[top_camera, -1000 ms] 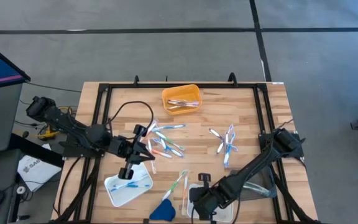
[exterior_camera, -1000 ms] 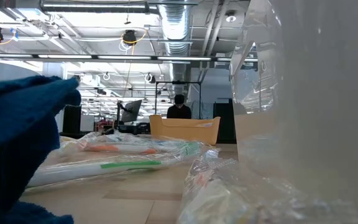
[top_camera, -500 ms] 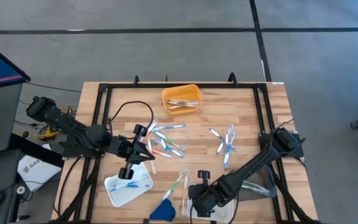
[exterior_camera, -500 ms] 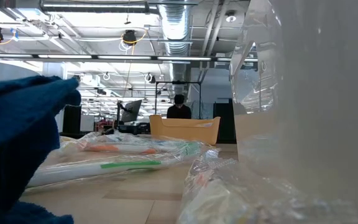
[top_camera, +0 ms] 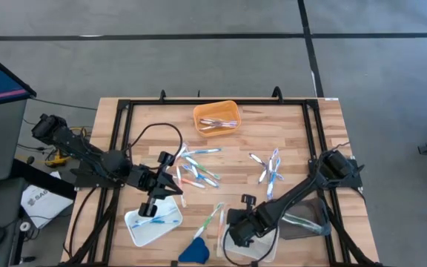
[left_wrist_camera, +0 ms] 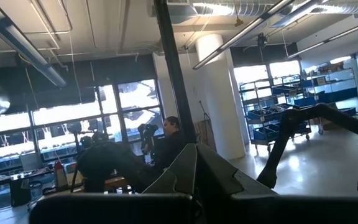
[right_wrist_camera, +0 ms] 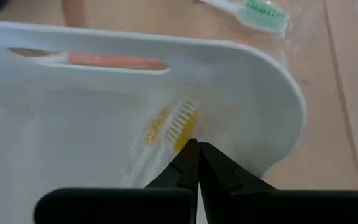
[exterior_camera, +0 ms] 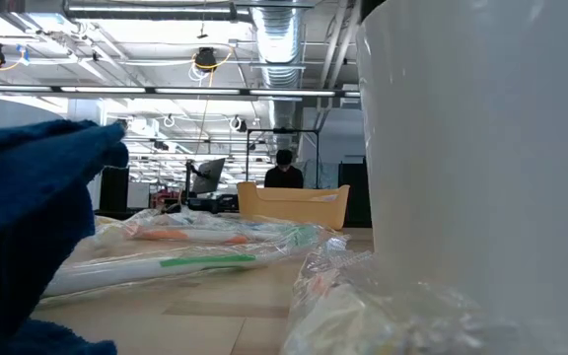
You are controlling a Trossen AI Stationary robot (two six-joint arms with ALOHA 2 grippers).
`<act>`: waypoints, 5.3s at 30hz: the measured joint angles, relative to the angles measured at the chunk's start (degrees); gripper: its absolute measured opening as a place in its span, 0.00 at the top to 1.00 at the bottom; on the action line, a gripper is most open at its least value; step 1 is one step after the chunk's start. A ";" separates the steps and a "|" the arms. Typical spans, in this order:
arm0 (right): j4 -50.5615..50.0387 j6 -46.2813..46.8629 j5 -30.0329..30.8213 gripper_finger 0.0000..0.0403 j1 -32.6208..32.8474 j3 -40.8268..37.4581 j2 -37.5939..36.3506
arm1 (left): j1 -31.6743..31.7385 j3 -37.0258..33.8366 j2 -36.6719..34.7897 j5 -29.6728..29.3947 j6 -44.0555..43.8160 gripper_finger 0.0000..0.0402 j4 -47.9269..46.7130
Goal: Pick & Place Toothbrushes
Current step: Put the orange toothbrush into the right white bin, then adjust the right white bin, then put the blue toothbrush into the left white bin
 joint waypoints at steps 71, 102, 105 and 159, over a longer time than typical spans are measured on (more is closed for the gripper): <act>-5.86 -9.74 4.96 1.00 -1.98 10.86 -0.04 | 0.02 0.00 0.00 -0.01 0.36 1.00 -0.04; -5.73 -16.37 12.20 1.00 0.30 10.86 -0.04 | 0.13 0.02 0.00 -4.67 1.73 1.00 -0.57; -5.89 -16.38 13.21 1.00 0.29 10.86 -0.04 | 0.14 0.02 0.00 -8.46 3.13 1.00 -1.55; -5.47 -31.84 18.99 1.00 7.01 10.86 -2.45 | 0.14 0.09 -10.47 -14.23 -0.10 1.00 -21.33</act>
